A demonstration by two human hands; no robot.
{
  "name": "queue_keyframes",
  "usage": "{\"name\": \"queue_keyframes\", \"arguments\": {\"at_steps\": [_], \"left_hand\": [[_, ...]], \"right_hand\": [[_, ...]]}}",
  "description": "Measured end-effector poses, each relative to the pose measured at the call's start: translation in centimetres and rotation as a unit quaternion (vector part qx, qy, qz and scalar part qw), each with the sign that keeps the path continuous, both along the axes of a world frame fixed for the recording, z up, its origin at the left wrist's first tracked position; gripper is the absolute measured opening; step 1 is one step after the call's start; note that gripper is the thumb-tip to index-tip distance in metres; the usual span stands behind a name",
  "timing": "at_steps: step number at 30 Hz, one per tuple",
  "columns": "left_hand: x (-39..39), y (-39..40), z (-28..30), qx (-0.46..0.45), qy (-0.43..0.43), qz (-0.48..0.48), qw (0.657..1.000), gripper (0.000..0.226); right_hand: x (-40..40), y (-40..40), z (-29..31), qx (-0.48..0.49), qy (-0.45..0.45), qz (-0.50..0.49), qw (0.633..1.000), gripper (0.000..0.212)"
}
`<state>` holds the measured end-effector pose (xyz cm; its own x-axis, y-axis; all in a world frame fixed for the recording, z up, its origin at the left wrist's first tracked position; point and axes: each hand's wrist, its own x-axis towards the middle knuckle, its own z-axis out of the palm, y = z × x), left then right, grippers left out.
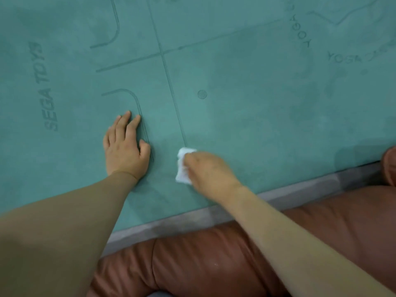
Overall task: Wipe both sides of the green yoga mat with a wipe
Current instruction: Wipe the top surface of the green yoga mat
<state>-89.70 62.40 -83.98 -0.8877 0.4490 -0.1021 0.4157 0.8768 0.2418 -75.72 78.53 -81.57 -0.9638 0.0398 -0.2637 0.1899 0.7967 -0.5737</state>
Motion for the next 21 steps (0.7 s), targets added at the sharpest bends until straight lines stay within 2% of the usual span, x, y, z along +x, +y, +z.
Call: {"name": "queue_keyframes", "arguments": {"at_steps": [2,3,4,6,7,8,9,10,12,13,14,15,17,19,21], "left_hand": [[0.0,0.0,-0.1,0.0,0.001,-0.002,1.0,0.066],[-0.1,0.0,-0.1,0.001,0.0,-0.001,1.0,0.066],[0.0,-0.1,-0.1,0.001,-0.001,-0.001,1.0,0.066],[0.0,0.0,-0.1,0.005,0.001,-0.001,1.0,0.066],[0.0,0.0,0.0,0.007,0.003,0.0,1.0,0.066],[0.0,0.0,0.0,0.009,0.002,0.0,1.0,0.066],[0.1,0.0,0.0,0.009,0.001,0.0,1.0,0.066],[0.1,0.0,0.0,0.008,0.002,0.0,1.0,0.066],[0.1,0.0,0.0,0.006,0.004,0.0,1.0,0.066],[0.1,0.0,0.0,0.008,0.005,0.001,1.0,0.066],[0.1,0.0,0.0,0.01,0.005,0.001,1.0,0.066],[0.1,0.0,0.0,0.012,0.005,0.0,1.0,0.066],[0.2,0.0,0.1,0.013,0.008,0.0,1.0,0.065],[0.2,0.1,0.0,0.013,0.008,0.002,1.0,0.065],[0.2,0.1,0.0,0.012,0.009,0.002,1.0,0.065]], "right_hand": [[1.2,6.0,1.7,0.059,-0.019,-0.149,0.987,0.015],[2.9,9.7,1.8,0.097,-0.045,-0.252,0.962,0.02],[5.1,13.6,2.1,0.143,-0.071,-0.357,0.921,0.028],[9.1,18.2,3.1,0.208,-0.159,-0.55,0.793,0.039],[9.1,18.2,3.1,0.212,-0.195,-0.595,0.75,0.042],[8.2,16.9,2.7,0.202,-0.21,-0.598,0.746,0.043],[6.3,14.8,2.4,0.191,-0.196,-0.568,0.777,0.04],[3.8,11.6,1.9,0.165,-0.172,-0.51,0.826,0.033],[-0.8,3.8,2.3,0.087,-0.129,-0.312,0.937,0.016],[-1.7,0.2,3.1,0.068,-0.099,-0.198,0.973,0.014],[-2.1,-2.1,3.4,0.059,-0.084,-0.113,0.988,0.015],[-2.2,-2.2,3.3,0.053,-0.077,-0.071,0.993,0.014],[-1.7,2.1,3.0,0.081,-0.113,-0.125,0.982,0.015],[0.6,9.2,2.3,0.143,-0.18,-0.209,0.95,0.026],[4.9,16.1,2.6,0.216,-0.232,-0.292,0.902,0.034]]}}
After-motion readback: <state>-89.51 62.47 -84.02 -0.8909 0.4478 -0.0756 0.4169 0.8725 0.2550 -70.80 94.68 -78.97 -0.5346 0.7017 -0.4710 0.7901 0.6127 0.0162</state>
